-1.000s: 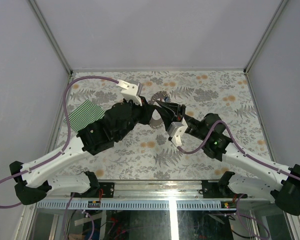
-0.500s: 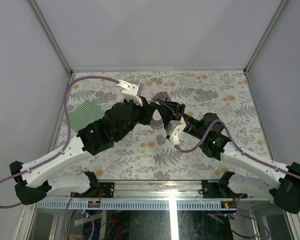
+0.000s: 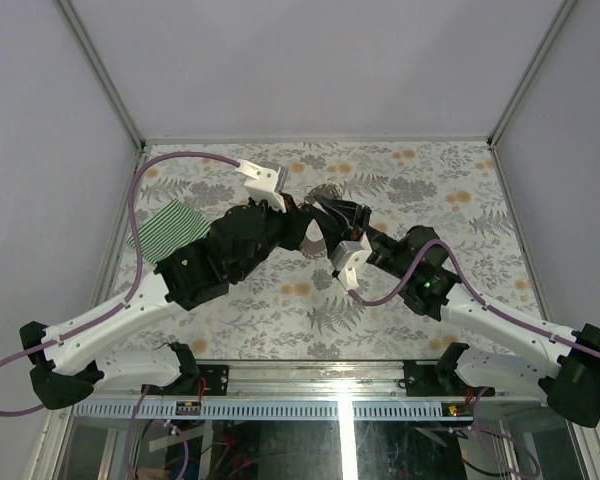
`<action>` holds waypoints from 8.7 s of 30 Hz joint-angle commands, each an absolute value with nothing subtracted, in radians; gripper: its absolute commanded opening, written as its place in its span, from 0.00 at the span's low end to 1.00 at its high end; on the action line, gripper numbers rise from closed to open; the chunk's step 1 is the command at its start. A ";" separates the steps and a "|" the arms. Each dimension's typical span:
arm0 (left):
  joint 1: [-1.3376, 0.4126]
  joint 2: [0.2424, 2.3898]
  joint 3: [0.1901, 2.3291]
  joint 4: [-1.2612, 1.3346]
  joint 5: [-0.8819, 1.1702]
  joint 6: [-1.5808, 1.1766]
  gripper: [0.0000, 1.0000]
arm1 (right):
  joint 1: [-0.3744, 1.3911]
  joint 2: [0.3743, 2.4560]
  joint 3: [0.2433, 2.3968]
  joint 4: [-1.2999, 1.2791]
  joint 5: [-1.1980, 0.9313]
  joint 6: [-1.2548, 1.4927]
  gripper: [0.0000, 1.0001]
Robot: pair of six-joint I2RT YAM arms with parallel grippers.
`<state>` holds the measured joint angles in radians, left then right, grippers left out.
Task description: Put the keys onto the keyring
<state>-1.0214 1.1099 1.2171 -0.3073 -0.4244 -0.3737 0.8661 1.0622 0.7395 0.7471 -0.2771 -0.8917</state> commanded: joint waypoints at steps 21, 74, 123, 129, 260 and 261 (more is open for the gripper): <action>-1.027 1.112 1.262 -0.256 -0.410 -0.387 0.00 | 0.883 1.045 0.778 0.813 -0.259 -0.904 0.11; -1.027 0.765 0.936 0.110 0.405 0.049 0.04 | 0.883 0.713 0.794 0.483 -0.624 0.004 0.00; -1.027 0.829 1.028 -0.107 0.461 0.290 0.04 | 0.883 0.669 0.886 0.379 -0.766 0.023 0.00; -1.028 0.831 1.024 -0.069 0.399 0.239 0.00 | 0.883 0.660 0.891 0.353 -0.765 0.007 0.00; -1.012 0.759 0.877 0.303 0.374 0.007 0.33 | 0.884 0.708 0.769 0.672 -0.592 0.214 0.00; -1.012 0.760 0.876 0.306 0.374 0.007 0.31 | 0.883 0.709 0.767 0.679 -0.595 0.216 0.00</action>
